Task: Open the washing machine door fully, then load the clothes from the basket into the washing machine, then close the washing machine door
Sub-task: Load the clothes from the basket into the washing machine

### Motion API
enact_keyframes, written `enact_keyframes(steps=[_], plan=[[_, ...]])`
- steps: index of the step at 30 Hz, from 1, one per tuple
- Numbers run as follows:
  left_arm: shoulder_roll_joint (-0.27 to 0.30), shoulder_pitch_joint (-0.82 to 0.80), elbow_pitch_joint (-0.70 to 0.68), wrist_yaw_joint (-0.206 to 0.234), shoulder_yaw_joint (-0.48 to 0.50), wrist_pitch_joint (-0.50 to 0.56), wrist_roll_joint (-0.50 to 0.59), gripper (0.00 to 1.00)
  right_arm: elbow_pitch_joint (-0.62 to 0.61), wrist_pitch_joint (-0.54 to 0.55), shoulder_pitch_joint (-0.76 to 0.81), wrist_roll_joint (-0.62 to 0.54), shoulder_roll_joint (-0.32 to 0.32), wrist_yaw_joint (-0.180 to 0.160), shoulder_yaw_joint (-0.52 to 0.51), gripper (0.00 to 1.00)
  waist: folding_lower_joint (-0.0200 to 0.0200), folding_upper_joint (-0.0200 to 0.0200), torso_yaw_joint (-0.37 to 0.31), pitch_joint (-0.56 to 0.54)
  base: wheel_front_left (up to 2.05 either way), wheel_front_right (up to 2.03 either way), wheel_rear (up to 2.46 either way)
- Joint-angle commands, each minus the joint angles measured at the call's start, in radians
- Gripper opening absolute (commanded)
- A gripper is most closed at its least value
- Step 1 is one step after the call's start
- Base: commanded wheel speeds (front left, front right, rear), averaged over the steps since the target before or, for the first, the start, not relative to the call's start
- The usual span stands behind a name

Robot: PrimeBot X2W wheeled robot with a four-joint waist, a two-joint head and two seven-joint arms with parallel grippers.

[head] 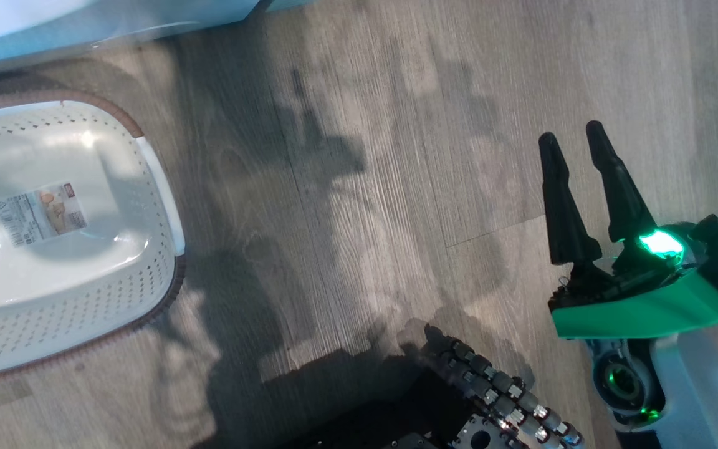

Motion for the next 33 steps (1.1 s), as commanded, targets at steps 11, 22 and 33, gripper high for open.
enact_keyframes(steps=[11, 22, 33], plan=[[-0.006, -0.048, 0.055, 0.001, -0.002, -0.057, -0.004, 1.00, -0.024, -0.007, 0.014, -0.019, -0.008, -0.003, -0.006, 1.00, 0.0001, 0.0000, 0.036, -0.015, 0.00, 0.00, 0.00], [-0.077, 0.024, 0.055, 0.005, 0.016, -0.156, -0.065, 1.00, -0.020, -0.007, 0.011, -0.056, -0.008, -0.003, -0.025, 1.00, 0.0001, 0.0000, 0.100, -0.050, 0.00, 0.00, 0.00], [-0.147, 0.283, -0.124, 0.086, 0.034, -0.292, -0.098, 1.00, -0.007, -0.007, 0.034, -0.112, -0.008, -0.003, -0.099, 1.00, 0.0001, 0.0000, 0.178, -0.122, 0.00, 0.00, 0.00]])
